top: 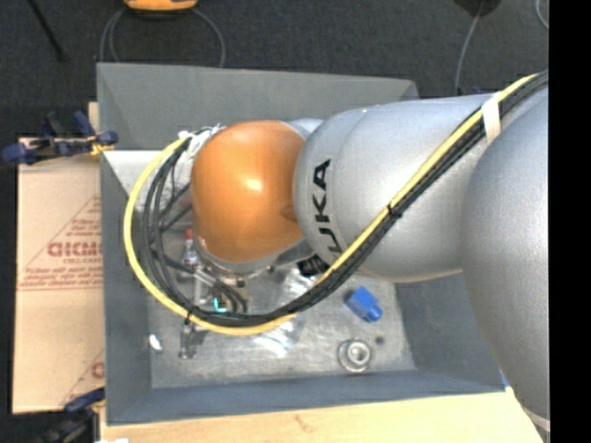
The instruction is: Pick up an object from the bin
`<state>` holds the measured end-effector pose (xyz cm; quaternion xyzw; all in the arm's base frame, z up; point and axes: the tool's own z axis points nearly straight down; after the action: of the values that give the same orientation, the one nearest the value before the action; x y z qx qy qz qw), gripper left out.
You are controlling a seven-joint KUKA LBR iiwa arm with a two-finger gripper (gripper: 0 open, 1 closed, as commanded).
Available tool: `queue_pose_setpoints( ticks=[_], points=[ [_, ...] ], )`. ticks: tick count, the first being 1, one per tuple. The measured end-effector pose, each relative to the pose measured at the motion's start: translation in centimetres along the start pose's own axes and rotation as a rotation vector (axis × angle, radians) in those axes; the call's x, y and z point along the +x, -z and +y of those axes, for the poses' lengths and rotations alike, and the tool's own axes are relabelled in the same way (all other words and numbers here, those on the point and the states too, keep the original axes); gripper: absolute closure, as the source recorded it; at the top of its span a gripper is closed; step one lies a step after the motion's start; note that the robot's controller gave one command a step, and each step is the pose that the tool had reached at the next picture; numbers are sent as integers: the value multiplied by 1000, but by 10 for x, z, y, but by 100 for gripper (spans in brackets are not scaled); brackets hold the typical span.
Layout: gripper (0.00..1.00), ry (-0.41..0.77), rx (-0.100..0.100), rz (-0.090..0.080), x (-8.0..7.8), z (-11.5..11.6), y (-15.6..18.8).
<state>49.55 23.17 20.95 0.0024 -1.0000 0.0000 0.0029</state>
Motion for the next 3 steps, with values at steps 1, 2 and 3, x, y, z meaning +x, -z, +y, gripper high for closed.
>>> queue_pose_setpoints(
  ticks=[1,2,3],
  points=[
    [0,-88,4,-2,-57,-80,-86],
    [0,-104,-3,-12,-97,-122,-134],
    [100,-106,-5,-21,-99,-120,-130]
  ],
)
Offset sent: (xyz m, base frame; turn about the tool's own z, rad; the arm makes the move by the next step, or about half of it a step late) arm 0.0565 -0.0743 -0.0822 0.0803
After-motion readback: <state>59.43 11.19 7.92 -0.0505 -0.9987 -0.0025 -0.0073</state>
